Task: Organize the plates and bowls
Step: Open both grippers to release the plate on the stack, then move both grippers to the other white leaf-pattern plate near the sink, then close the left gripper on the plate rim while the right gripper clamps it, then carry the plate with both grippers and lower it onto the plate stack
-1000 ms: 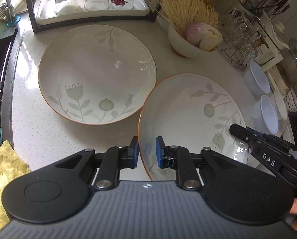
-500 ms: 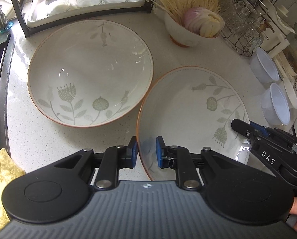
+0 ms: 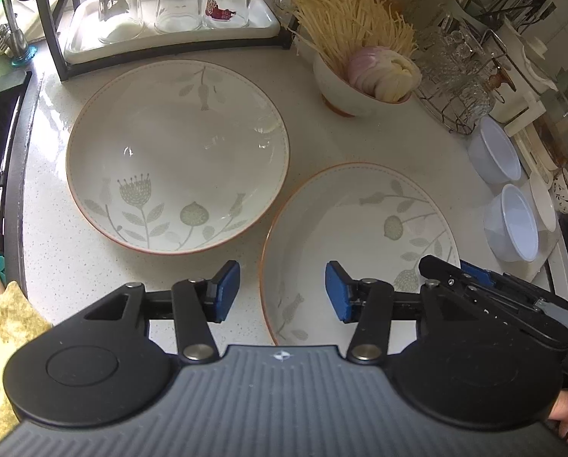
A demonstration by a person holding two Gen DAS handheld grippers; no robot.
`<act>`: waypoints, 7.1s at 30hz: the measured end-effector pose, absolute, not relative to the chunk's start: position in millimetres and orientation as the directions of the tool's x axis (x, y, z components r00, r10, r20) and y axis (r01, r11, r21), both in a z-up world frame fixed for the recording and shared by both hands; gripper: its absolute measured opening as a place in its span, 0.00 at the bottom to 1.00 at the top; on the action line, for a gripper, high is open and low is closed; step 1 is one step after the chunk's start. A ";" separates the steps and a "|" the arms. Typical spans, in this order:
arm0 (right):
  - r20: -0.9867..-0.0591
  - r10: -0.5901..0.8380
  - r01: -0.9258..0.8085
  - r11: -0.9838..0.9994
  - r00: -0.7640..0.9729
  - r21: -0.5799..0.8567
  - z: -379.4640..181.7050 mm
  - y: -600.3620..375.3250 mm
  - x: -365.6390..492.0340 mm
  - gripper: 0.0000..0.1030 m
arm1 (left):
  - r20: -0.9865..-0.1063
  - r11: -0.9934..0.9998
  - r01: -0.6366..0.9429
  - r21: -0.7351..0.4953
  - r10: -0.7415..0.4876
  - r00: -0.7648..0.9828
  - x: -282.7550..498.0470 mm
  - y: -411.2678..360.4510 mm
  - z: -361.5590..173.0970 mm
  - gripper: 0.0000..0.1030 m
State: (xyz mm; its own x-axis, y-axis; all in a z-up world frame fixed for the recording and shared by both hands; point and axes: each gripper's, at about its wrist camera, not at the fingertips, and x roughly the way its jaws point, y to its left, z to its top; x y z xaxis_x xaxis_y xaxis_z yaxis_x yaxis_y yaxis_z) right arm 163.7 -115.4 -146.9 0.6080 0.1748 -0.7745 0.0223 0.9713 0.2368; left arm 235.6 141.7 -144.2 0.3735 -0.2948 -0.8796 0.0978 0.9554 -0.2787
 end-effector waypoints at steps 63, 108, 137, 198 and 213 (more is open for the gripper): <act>-0.670 0.470 -0.428 0.870 0.575 0.244 58.1 -95.1 154.9 0.89 | -0.756 0.964 -0.205 -0.170 0.005 0.654 152.1 182.2 -8.6 0.70; -0.860 0.290 -0.268 0.945 0.419 0.188 30.8 -2.2 290.5 0.89 | -0.878 0.915 -0.297 -0.272 -0.110 0.466 267.8 301.9 -173.7 0.69; -0.925 0.238 -0.151 0.968 0.297 0.201 -83.1 10.5 331.1 0.89 | -0.852 0.905 -0.224 -0.363 -0.225 0.473 315.2 304.2 -188.0 0.38; -0.793 0.431 -0.149 0.901 0.431 0.408 -97.8 -52.2 253.4 0.23 | -0.791 0.907 -0.083 -0.412 -0.311 0.526 247.2 254.2 -107.6 0.11; -0.814 0.364 -0.080 0.926 0.453 0.369 -110.7 -119.8 204.1 0.23 | -0.827 0.930 0.025 -0.367 -0.338 0.450 238.0 170.9 -120.3 0.11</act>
